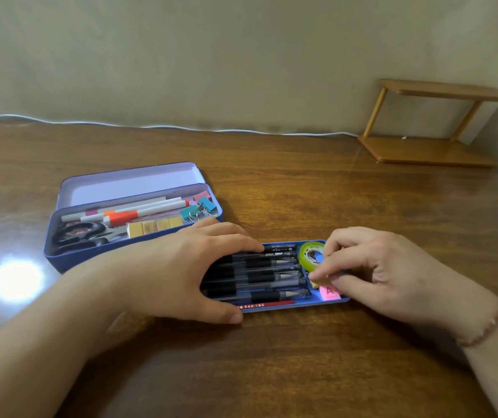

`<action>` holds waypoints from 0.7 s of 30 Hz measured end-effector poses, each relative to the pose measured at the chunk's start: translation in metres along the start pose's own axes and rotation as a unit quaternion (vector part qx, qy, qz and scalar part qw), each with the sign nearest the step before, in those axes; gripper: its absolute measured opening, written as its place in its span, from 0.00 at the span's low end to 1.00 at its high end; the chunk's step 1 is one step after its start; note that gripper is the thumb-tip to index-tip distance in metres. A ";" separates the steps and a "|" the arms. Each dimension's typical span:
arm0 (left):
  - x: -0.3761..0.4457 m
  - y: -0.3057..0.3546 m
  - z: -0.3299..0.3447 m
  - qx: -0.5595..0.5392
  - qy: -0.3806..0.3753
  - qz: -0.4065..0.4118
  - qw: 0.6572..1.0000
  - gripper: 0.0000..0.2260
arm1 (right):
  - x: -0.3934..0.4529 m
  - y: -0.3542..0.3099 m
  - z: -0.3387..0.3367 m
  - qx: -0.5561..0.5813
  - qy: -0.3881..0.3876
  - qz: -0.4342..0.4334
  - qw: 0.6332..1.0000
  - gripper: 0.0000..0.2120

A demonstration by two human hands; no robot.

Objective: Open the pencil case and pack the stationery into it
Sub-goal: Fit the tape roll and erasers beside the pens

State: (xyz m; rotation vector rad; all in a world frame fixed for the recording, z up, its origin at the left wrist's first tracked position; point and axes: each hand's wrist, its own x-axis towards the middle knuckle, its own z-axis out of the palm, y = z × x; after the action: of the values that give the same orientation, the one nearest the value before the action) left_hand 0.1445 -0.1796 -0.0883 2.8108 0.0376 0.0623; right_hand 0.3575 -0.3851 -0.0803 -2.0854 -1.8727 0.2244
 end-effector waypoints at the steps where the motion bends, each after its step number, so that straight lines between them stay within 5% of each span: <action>1: 0.000 0.000 0.000 0.001 -0.001 0.000 1.000 0.37 | 0.000 0.000 -0.001 0.006 0.001 -0.004 1.000 0.11; 8: -0.005 0.011 -0.009 0.071 -0.014 -0.033 0.997 0.41 | 0.007 -0.008 0.003 0.000 -0.108 0.000 0.994 0.48; 17: -0.009 0.027 -0.019 0.082 -0.023 -0.090 0.992 0.38 | 0.013 -0.014 0.004 0.060 -0.072 0.036 0.995 0.49; 21: -0.025 0.024 -0.036 0.079 0.028 -0.098 0.992 0.37 | 0.028 -0.023 -0.012 0.089 -0.069 0.016 0.994 0.49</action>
State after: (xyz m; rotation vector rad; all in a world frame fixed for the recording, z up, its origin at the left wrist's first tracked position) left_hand 0.1187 -0.1919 -0.0478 2.9463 0.3466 0.0964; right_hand 0.3439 -0.3569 -0.0585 -2.0252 -1.8219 0.5351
